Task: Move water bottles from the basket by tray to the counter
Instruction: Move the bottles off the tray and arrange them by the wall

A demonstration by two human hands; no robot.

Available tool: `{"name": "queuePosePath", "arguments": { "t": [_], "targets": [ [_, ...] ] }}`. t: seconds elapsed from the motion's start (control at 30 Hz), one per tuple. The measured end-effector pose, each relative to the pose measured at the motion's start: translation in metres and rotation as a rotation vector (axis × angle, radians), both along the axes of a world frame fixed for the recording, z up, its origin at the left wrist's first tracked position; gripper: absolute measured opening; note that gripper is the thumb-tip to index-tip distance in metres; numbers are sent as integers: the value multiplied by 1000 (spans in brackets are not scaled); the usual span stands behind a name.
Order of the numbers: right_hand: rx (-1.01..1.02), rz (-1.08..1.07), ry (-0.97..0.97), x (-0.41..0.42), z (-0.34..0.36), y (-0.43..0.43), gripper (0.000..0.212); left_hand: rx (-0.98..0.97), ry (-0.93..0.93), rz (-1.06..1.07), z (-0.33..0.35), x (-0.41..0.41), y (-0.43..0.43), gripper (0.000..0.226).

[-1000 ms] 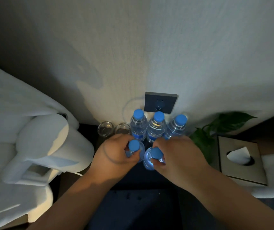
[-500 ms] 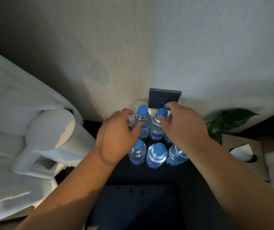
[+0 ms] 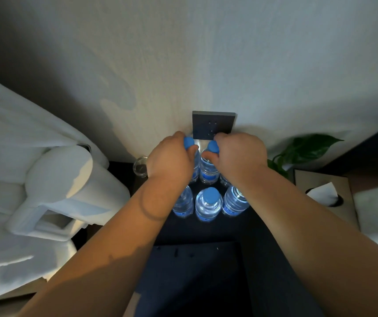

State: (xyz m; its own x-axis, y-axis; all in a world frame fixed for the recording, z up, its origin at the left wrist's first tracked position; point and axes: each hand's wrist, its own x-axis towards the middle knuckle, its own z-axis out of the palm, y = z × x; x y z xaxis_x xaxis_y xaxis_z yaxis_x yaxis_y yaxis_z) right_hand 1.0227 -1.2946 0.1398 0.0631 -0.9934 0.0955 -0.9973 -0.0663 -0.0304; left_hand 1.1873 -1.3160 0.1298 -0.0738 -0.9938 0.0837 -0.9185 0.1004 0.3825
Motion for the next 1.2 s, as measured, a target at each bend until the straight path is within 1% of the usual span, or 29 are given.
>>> {"name": "queuePosePath", "arguments": {
  "t": [0.1,0.23,0.4,0.57,0.83,1.07,1.2],
  "targets": [
    [-19,3,-10,1,-2,0,47,15,-17,64,3,1,1,35],
    [-55,-7,-4,0,-4,2,49,34,-34,95,2,-2,6,41],
    [-122,-8,-56,1,-4,5,43,29,83,55,2,1,9,31],
    [-148,-4,-110,-1,-6,7,38,39,86,30,3,2,8,27],
    [-184,-5,-64,0,-8,8,35,17,101,81,-3,4,6,22],
    [-209,-5,-81,0,-10,9,33,34,163,123,-7,3,6,26],
    [-222,-2,-102,0,-10,8,31,45,201,89,-7,7,6,20]
  ]
}}
